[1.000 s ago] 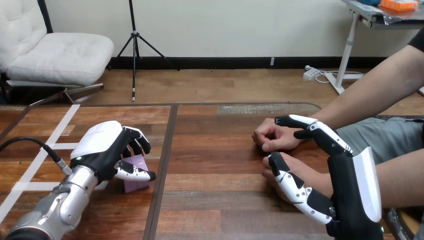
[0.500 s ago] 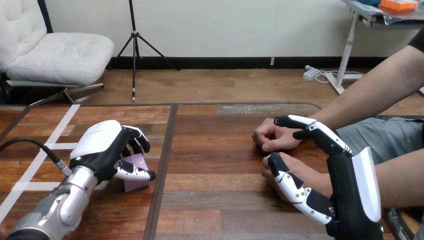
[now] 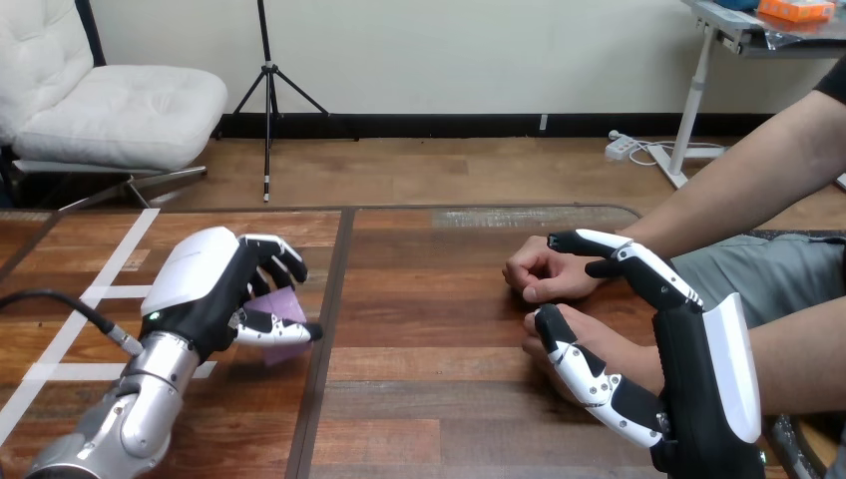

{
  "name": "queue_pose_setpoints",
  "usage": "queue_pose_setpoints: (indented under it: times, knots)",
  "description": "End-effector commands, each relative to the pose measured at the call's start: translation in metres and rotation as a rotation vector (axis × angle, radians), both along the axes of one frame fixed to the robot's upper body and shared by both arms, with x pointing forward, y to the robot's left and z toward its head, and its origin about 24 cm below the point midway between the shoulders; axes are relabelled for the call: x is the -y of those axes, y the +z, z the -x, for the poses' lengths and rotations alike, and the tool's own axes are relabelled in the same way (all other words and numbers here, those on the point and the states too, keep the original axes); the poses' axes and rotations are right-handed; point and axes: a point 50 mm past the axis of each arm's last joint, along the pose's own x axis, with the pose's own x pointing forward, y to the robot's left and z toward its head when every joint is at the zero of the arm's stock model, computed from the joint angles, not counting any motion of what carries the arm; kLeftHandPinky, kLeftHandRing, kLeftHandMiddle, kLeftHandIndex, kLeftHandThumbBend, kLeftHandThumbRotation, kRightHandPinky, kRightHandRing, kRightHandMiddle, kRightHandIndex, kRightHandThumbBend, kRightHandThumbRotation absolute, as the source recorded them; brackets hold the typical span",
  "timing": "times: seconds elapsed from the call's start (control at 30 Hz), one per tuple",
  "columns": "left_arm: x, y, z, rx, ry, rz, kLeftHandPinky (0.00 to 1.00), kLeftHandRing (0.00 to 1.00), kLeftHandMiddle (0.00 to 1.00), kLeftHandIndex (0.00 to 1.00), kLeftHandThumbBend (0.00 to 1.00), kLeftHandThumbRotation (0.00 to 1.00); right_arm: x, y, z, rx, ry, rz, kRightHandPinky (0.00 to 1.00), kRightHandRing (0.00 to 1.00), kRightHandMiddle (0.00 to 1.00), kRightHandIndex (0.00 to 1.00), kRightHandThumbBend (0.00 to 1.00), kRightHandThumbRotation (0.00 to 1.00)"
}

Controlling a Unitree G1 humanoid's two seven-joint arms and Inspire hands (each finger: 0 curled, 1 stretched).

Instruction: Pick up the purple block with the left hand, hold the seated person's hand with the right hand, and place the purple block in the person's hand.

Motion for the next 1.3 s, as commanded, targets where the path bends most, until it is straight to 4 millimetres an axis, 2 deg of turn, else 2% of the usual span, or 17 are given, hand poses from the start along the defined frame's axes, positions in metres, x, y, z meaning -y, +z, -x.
queue_pose_setpoints:
  times: [0.0, 0.23, 0.8, 1.0, 1.27]
  knots:
    - [0.0055, 0.0133, -0.0074, 0.093, 0.008, 0.059, 0.42, 0.46, 0.52, 0.55, 0.58, 0.05, 0.001, 0.0165, -0.0047, 0.078, 0.012, 0.001, 0.65, 0.73, 0.71, 0.7, 0.42, 0.43]
    - [0.0065, 0.0112, -0.0059, 0.09, 0.003, 0.06, 0.41, 0.45, 0.52, 0.56, 0.57, 0.08, 0.0007, 0.0167, -0.0049, 0.078, 0.018, -0.002, 0.65, 0.73, 0.71, 0.7, 0.43, 0.43]
    - [0.0058, 0.0043, -0.0018, 0.071, 0.011, 0.042, 0.42, 0.46, 0.52, 0.55, 0.56, 0.03, 0.0005, 0.0176, -0.0042, 0.079, 0.017, -0.001, 0.66, 0.73, 0.72, 0.7, 0.43, 0.43]
    - [0.0057, 0.0038, -0.0003, 0.08, 0.03, 0.09, 0.41, 0.46, 0.52, 0.56, 0.55, 0.06, 0.0016, 0.0174, -0.004, 0.083, 0.014, 0.008, 0.65, 0.73, 0.72, 0.7, 0.43, 0.43]
    - [0.0072, 0.0052, 0.0022, 0.102, 0.048, 0.208, 0.38, 0.44, 0.51, 0.56, 0.6, 0.13, 0.0021, 0.0181, -0.0038, 0.081, 0.014, 0.006, 0.65, 0.72, 0.71, 0.7, 0.43, 0.44]
